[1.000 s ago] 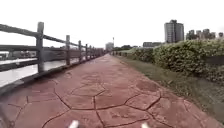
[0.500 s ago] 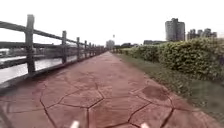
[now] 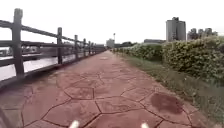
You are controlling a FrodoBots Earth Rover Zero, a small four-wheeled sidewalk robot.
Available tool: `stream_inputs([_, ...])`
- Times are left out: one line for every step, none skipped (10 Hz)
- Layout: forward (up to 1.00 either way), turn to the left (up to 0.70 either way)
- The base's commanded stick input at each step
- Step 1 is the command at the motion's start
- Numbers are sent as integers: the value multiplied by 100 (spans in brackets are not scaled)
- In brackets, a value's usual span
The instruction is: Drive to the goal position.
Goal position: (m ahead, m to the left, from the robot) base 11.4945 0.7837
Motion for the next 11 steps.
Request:
stream_inputs([70, 0])
stream_inputs([70, 0])
stream_inputs([70, 0])
stream_inputs([70, 0])
stream_inputs([70, 0])
stream_inputs([70, 0])
stream_inputs([70, 0])
stream_inputs([70, 0])
stream_inputs([70, 0])
stream_inputs([70, 0])
stream_inputs([70, 0])
